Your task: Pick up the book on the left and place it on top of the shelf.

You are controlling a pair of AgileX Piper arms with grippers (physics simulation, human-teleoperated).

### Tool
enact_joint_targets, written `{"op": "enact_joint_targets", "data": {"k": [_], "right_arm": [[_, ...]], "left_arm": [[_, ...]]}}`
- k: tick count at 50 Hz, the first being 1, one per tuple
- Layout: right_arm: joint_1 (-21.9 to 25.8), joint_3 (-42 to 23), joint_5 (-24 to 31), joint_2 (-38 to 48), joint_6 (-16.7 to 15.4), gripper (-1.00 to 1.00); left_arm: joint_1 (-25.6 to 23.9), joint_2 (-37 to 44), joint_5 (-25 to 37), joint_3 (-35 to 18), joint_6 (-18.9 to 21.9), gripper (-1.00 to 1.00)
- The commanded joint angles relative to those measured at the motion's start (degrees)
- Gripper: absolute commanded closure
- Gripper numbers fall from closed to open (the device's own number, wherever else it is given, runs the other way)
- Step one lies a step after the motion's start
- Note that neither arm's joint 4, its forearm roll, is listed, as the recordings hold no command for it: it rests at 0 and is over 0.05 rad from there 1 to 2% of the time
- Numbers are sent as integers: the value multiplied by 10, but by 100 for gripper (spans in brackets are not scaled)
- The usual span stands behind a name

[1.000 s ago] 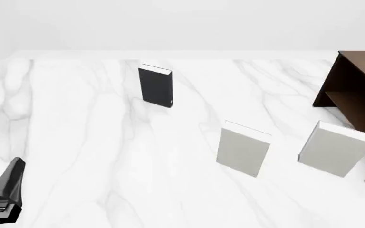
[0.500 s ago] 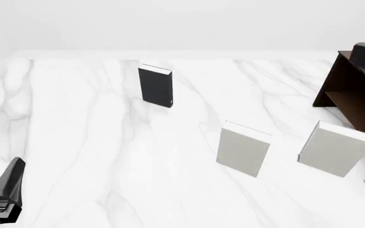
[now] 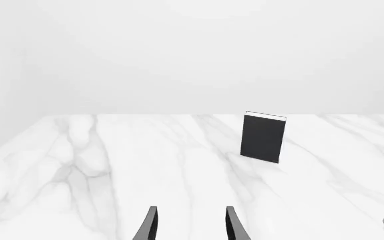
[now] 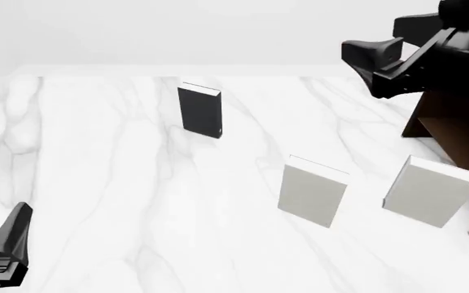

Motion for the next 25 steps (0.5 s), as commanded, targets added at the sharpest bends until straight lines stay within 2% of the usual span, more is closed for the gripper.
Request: {"op": "enact_joint_targets", "data": {"k": [1,9,25], "right_arm": [[24,-24,-30,59,-1,-100],[30,-28,-71,84,14,-100],[40,-39,-119,140,28,-100]], "left_arm": [[0,0,0,0,0,-100],[0,0,0,0,0,-100],[0,0,0,0,0,-100]]}}
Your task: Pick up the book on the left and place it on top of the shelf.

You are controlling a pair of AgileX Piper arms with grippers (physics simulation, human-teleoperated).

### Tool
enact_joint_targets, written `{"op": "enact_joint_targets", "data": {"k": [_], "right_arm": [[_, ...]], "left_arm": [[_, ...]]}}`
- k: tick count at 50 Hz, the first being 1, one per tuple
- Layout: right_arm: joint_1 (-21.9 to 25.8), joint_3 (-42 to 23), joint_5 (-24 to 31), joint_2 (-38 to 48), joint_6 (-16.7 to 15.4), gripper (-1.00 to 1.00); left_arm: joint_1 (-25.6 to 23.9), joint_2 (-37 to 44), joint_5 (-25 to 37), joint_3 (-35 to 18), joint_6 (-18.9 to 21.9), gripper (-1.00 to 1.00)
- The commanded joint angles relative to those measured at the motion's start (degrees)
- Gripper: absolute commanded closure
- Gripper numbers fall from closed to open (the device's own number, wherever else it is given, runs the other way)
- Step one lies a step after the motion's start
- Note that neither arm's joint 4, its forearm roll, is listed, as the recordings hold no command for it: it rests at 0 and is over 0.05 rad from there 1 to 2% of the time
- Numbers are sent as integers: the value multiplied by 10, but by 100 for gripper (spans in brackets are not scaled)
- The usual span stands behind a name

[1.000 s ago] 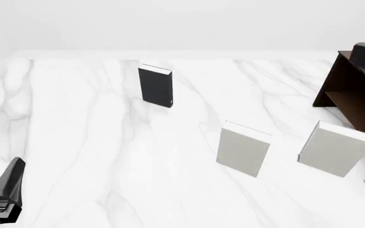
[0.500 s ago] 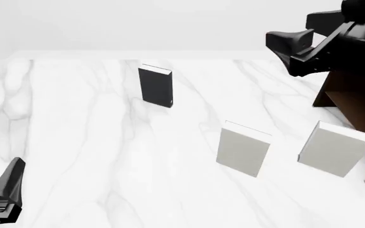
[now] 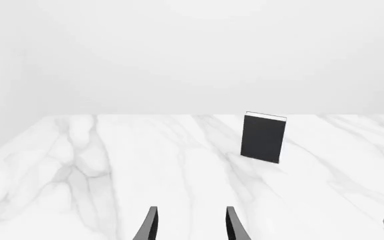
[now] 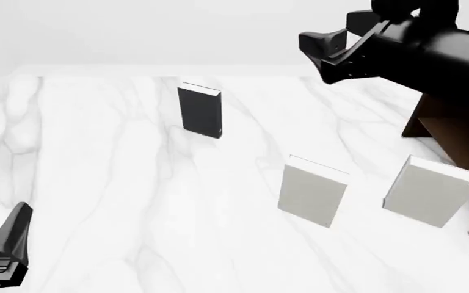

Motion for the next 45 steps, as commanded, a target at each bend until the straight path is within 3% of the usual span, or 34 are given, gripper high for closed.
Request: {"op": "enact_joint_targets", "data": {"k": [1,45], "right_arm": [[7,-7,-35,40,10,-100],[13,-60,-129,192,48,-100]], "left_arm": [[0,0,0,0,0,-100],[0,0,0,0,0,-100]]}}
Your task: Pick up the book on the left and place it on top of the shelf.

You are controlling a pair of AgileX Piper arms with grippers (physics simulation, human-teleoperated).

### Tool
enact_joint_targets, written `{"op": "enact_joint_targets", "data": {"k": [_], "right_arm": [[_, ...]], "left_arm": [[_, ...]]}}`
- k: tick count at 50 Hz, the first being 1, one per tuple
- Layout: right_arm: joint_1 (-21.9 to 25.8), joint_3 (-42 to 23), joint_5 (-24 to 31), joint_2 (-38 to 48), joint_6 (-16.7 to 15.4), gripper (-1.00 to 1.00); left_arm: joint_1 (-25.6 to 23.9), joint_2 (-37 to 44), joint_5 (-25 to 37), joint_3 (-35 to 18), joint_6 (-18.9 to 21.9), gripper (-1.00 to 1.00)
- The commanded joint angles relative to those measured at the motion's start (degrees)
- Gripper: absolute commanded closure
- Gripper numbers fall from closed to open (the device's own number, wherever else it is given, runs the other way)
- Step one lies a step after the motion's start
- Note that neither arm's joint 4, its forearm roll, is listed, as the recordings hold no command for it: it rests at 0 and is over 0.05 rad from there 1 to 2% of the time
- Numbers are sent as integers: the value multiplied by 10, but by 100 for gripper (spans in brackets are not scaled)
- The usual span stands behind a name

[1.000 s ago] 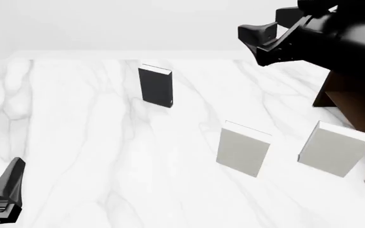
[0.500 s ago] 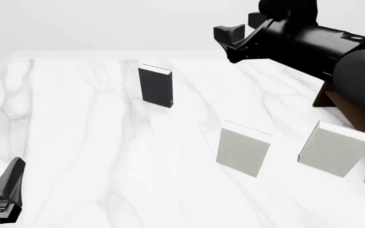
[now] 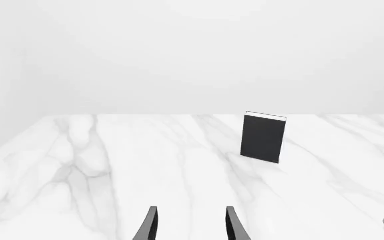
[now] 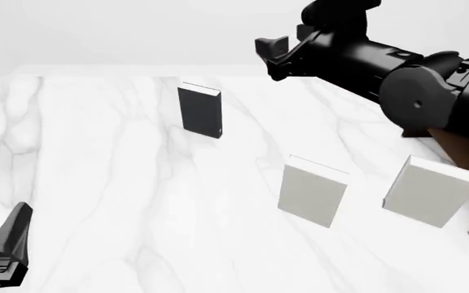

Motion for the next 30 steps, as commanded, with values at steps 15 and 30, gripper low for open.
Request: {"op": "enact_joint_targets", "data": {"k": [15,30], "right_arm": [[-10,-26,-44,67,13,-100],[-12,-43,-64,108,22,-100]], "left_arm": [[0,0,0,0,0,-100],[0,0,0,0,0,-100]]}}
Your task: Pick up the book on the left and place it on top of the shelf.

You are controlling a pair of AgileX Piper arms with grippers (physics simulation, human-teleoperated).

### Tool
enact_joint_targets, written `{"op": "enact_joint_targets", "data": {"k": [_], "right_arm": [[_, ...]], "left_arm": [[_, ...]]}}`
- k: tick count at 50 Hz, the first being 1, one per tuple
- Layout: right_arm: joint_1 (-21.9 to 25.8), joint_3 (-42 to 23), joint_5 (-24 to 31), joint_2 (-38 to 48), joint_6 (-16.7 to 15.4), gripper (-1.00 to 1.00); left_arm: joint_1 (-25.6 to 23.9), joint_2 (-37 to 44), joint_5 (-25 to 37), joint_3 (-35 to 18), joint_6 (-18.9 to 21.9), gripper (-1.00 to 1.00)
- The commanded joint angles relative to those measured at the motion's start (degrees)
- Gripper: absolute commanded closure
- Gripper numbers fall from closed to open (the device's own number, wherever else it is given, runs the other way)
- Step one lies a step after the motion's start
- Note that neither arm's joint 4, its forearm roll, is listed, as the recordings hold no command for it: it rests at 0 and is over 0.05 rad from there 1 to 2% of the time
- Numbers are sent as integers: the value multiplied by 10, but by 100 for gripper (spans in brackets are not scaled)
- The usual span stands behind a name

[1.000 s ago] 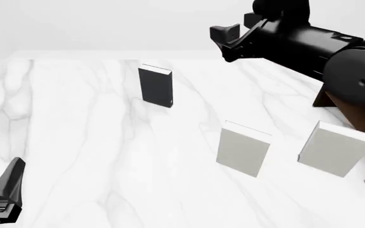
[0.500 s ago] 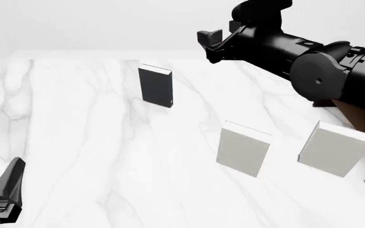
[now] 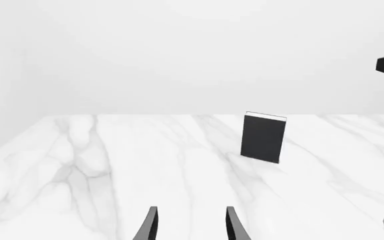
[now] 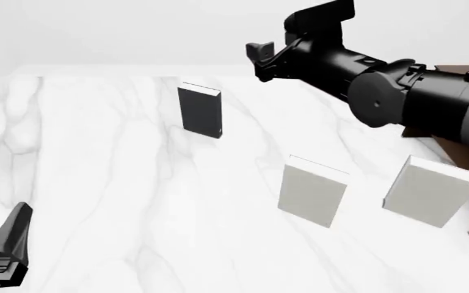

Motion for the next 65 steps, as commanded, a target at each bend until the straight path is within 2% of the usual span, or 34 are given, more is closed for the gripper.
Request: {"op": "enact_joint_targets", "data": {"k": [1,65], "right_arm": [[-4,-15,-17,33,9,-100],[1,-62,-96,164,44,-100]], "left_arm": [[0,0,0,0,0,-100],[0,0,0,0,0,-100]]}}
